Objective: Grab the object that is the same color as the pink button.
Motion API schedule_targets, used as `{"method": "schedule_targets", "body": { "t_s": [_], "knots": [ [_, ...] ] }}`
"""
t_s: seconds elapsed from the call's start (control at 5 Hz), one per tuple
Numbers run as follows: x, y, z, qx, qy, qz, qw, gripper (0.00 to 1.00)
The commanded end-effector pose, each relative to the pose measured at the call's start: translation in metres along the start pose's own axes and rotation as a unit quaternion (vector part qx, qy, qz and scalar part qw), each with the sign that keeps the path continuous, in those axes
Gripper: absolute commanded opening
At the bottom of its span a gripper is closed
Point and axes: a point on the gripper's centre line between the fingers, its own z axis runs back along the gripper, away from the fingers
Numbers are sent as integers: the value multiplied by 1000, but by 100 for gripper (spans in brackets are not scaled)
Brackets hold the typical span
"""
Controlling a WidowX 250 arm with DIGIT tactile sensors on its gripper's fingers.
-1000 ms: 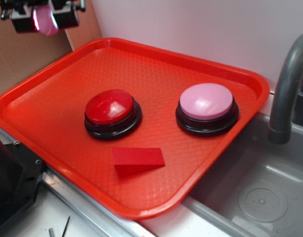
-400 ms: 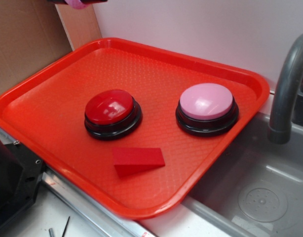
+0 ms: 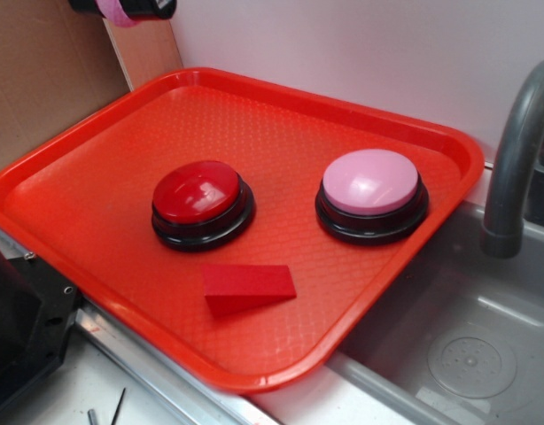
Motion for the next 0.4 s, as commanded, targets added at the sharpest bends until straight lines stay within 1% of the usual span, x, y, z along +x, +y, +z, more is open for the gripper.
{"method": "schedule_targets", "body": {
  "t_s": [0.0, 0.2],
  "knots": [
    [11, 54, 1, 5, -26, 30, 999, 0],
    [10, 47, -6, 7, -19, 26, 999, 0]
  ]
}}
